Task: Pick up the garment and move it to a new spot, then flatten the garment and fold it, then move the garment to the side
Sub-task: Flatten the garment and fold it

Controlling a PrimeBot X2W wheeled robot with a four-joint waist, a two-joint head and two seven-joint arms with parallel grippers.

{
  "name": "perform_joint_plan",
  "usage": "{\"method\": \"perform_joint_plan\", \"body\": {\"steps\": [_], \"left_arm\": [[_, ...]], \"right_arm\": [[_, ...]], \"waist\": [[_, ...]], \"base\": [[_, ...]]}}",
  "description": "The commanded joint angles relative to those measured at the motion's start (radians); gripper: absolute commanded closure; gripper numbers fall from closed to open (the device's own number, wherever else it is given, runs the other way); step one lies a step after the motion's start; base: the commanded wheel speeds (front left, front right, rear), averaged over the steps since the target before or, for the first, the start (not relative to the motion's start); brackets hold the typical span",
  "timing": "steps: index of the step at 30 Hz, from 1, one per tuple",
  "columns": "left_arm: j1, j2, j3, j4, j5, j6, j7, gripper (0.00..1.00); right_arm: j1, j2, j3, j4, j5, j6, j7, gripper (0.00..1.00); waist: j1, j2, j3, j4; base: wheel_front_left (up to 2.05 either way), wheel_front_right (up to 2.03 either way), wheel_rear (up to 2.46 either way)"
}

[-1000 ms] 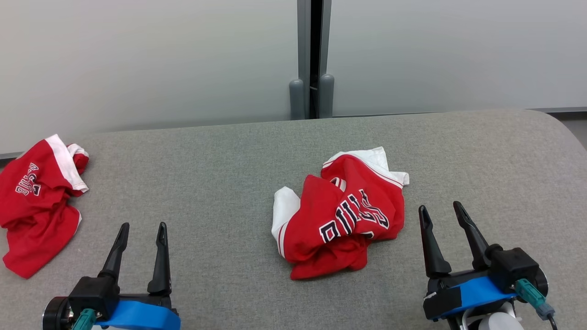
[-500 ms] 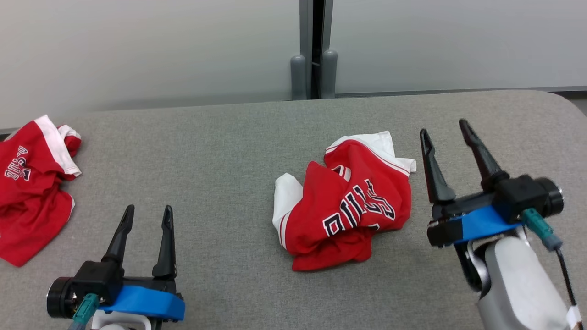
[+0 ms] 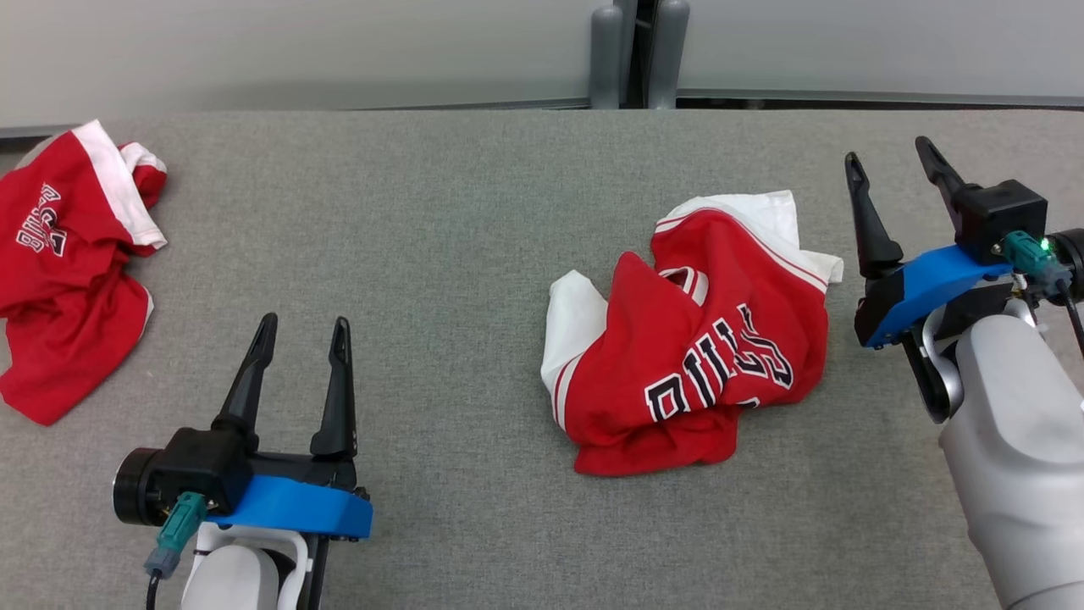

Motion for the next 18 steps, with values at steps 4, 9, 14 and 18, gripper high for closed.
{"method": "perform_joint_plan", "body": {"steps": [4,9,14,18], "left_arm": [[-0.031,0.003,-0.016,-0.007,-0.007,0.01,-0.003,0.0],[-0.048,0.003,-0.023,-0.005,-0.008,0.011,-0.003,0.0],[-0.059,0.003,-0.027,0.001,-0.007,0.008,-0.003,0.0],[-0.063,0.003,-0.027,0.006,0.0,0.009,-0.003,0.0]], "right_arm": [[-0.051,-0.021,0.011,0.15,0.021,0.0,0.001,0.0],[-0.073,-0.022,0.027,0.3,0.042,0.0,-0.001,0.0],[-0.094,-0.017,0.054,0.406,0.06,0.0,-0.007,0.0],[-0.108,-0.013,0.075,0.465,0.079,0.0,-0.013,0.0]], "waist": [[-0.0002,0.0,0.05,0.022],[-0.0002,0.0,0.075,0.03],[-0.0002,0.0,0.087,0.038],[-0.0002,0.0,0.09,0.051]], "base": [[0.0,0.0,0.0],[0.0,0.0,0.0],[0.0,0.0,0.0],[0.0,0.0,0.0]]}}
